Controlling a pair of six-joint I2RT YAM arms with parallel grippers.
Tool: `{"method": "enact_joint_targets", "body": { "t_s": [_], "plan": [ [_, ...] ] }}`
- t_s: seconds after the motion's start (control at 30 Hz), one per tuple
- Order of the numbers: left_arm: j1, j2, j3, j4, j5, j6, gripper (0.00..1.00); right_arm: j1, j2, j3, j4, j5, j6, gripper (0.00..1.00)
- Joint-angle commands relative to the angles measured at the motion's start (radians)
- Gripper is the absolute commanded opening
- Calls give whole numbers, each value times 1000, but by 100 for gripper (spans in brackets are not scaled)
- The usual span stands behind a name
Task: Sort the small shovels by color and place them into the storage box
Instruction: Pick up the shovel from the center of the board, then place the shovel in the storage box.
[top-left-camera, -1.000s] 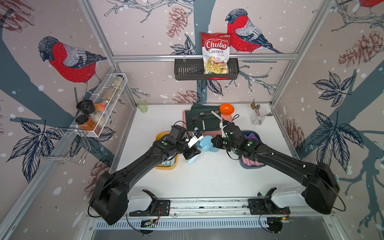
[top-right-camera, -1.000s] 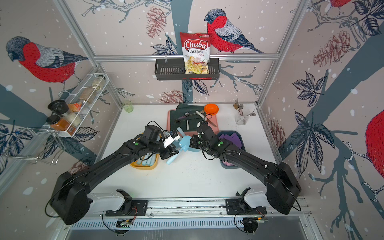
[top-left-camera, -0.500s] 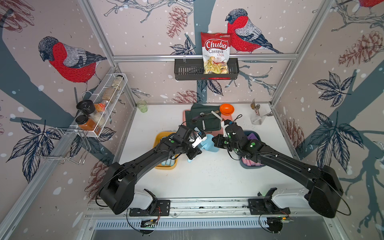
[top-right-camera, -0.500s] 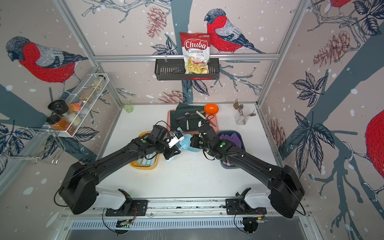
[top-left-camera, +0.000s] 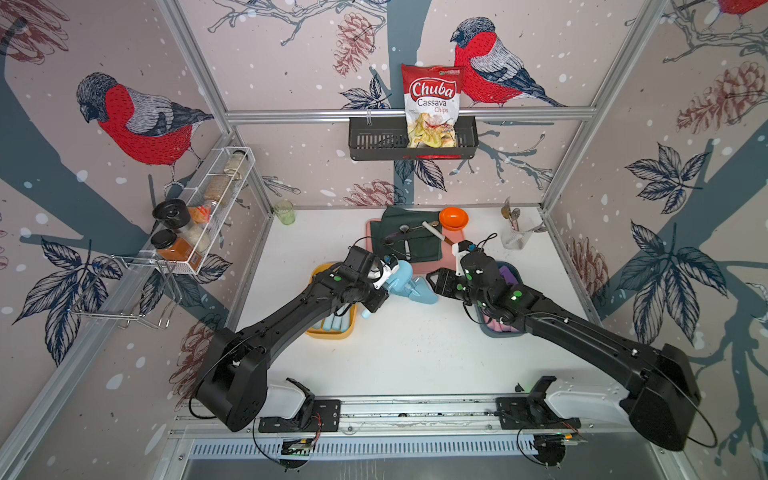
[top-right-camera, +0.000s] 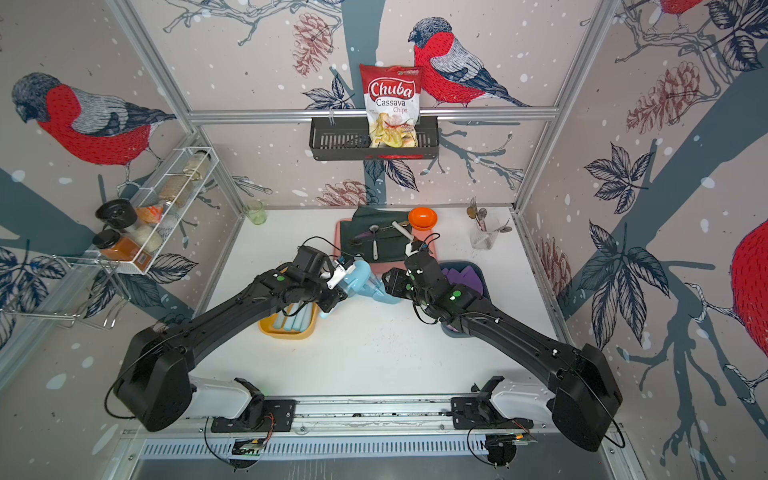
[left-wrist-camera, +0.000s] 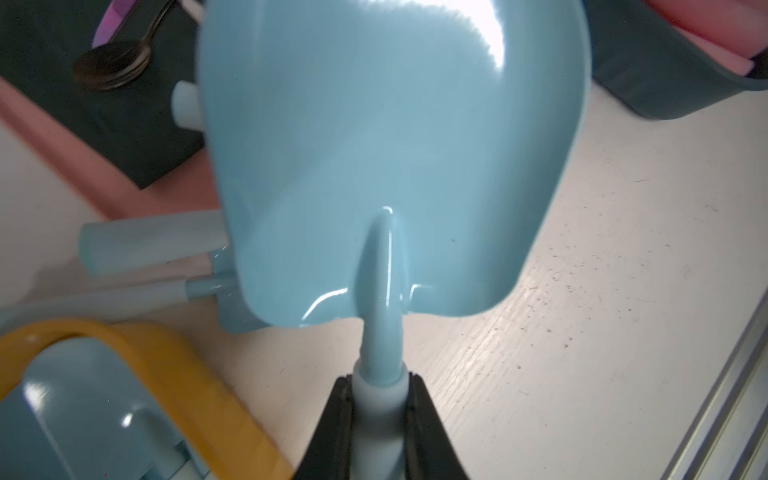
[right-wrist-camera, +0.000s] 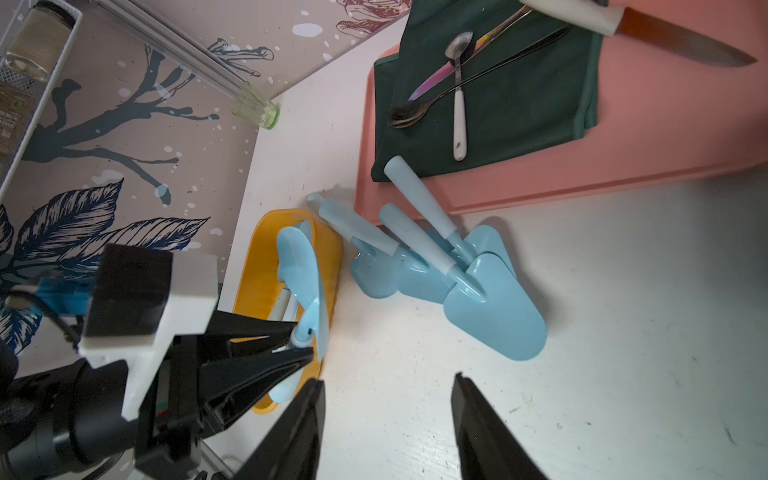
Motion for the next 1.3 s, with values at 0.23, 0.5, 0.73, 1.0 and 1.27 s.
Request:
{"method": "enact_joint_targets", "body": {
  "t_s": [0.23,0.5,0.73,1.0,1.27],
  "plan": [
    [257,-23,9,-235,-161,89,0,-20,-25,-69,31,-6,13,54],
    [417,11,-16,-198,-169,78,0,-20,0,-83,53,-29,13,54],
    [445,85,-18,-145,-87,-2,2,-20,1,-89,49,-30,8,54],
    [446,149,-5,-139,-68,-62,20,-24,-5,-111,52,-25,13,54],
    [456,166,-10,-127,-90,-95,28,-32,-3,-119,57,-27,8,54]
  ]
}}
